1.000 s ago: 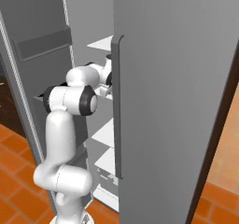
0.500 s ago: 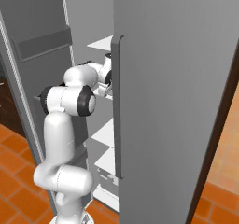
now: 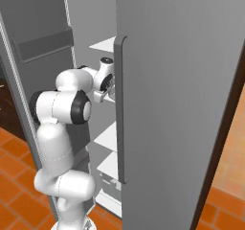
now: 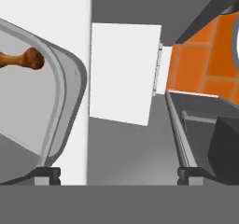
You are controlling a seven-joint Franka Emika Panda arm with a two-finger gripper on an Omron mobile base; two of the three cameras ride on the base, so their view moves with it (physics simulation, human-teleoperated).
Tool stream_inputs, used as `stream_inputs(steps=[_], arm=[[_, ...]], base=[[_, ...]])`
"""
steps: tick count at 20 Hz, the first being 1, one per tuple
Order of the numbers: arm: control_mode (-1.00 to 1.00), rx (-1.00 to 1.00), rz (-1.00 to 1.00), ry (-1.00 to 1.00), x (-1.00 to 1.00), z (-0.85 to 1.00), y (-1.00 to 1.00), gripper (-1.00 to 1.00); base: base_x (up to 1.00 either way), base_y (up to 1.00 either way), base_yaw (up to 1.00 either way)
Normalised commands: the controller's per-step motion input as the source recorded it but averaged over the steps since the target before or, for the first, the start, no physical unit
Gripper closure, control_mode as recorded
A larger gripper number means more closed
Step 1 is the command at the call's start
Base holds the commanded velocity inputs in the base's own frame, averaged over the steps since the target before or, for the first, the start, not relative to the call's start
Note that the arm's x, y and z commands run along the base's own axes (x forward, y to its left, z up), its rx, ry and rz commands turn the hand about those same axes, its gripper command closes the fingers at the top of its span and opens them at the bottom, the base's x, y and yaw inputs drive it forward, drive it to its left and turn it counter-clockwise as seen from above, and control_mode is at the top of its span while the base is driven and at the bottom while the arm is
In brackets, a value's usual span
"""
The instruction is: Take the meat container that has the chicken drumstick and place it on the second highest rack of the freezer. Then take the vegetable container that has the lemon and cucumber and place it on the highest rack of the freezer.
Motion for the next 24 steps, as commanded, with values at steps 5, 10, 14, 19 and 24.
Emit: stream_inputs(steps=[5,10,14,19,24], arm=[[-1.00,0.00,0.00,-0.15,-0.18,0.37,0.07,-1.00],[-1.00,0.00,0.03,-0.13,-0.72,0.42,0.00,-1.00],[-1.00,0.05,0.07,-0.01,-1.00,0.67,0.00,-1.00],[-1.00,0.02,0.14,0.12,-1.00,0.41,0.00,-1.00],[-1.00,-0.09,0.28,0.16,-1.00,-0.02,0.00,-1.00]], base=[[0.00,0.00,0.00],[0.00,0.00,0.00],[0.00,0.00,0.00],[0.00,0.00,0.00],[0.00,0.00,0.00]])
